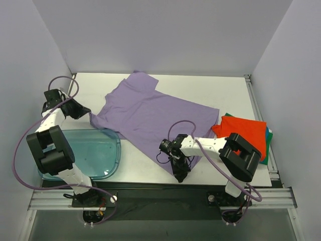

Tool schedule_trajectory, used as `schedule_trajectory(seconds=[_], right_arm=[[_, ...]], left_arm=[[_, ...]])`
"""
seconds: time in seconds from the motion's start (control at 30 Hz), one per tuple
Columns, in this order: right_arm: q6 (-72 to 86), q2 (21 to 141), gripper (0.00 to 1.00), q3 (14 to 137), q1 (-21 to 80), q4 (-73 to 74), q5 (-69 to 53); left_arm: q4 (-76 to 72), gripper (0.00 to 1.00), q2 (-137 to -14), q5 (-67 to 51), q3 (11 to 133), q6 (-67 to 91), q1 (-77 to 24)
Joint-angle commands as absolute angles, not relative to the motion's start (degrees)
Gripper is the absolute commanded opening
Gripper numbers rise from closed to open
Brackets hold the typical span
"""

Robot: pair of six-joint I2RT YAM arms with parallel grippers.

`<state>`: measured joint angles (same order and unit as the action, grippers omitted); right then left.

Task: Fold and stack the t-shirts
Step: Grap the side of the flattened tshirt closest away from the robot with both arms, then fold the flattened tshirt in 1/3 of the way

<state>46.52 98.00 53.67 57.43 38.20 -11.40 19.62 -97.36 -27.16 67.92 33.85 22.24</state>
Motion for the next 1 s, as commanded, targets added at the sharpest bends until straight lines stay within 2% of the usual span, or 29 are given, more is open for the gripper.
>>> schedule_trajectory(seconds=[0.0, 0.53, 0.97], right_arm=[[45.36, 95.47, 0.0, 53.87, 56.6, 41.21, -10.28], [49.31, 78.84, 0.0, 49.75, 51.07, 47.19, -25.92], [52.29, 73.92, 0.0, 47.11, 45.36, 49.83, -25.4]], left_arm=[[19.16, 0.0, -95.8, -28.65, 71.98, 33.31, 21.8], [23.72, 0.0, -87.02, -27.34, 70.66, 30.68, 21.71], [30.05, 0.0, -83.67, -22.06, 71.36, 24.79, 18.9]])
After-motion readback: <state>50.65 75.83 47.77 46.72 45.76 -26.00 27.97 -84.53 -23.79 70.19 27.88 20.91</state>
